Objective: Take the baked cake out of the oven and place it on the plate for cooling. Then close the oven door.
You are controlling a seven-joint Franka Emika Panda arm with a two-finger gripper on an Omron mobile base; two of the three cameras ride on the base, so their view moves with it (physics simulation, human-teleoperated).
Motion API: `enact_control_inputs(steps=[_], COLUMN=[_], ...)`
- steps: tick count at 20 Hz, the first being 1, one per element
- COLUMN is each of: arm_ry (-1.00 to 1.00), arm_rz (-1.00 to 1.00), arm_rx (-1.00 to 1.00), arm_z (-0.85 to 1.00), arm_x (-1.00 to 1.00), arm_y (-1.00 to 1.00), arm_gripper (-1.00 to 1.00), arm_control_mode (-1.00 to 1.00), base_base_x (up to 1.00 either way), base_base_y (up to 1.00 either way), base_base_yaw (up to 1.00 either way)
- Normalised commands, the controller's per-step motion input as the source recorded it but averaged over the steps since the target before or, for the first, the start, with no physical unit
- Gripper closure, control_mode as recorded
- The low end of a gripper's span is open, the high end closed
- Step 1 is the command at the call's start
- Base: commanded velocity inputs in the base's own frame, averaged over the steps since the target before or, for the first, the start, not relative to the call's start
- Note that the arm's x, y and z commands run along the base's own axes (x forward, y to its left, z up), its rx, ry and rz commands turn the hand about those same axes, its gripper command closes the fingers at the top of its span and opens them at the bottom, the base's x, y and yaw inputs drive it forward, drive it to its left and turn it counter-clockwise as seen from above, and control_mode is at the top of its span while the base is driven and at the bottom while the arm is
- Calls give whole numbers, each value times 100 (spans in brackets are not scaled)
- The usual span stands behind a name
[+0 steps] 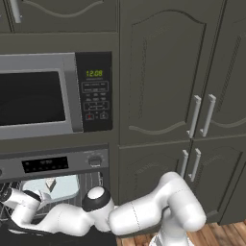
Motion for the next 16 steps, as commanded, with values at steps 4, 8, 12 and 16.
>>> enact_control_inputs(steps=[4, 8, 12, 16], arm_ry=[-7, -8, -8, -7], arm_rz=[0, 0, 0, 0], arm_rx=[-11, -10, -9, -8], arm_z=[-94, -94, -94, -94], arm_x=[-63, -63, -62, -60], arm_y=[4, 4, 7, 6], arm_gripper=[-100, -100, -100, -100], arm_control_mode=[-100, -100, -100, -100], base_base_x=[0, 0, 0, 0], base_base_y=[0, 0, 0, 0], base_base_yaw=[0, 0, 0, 0])
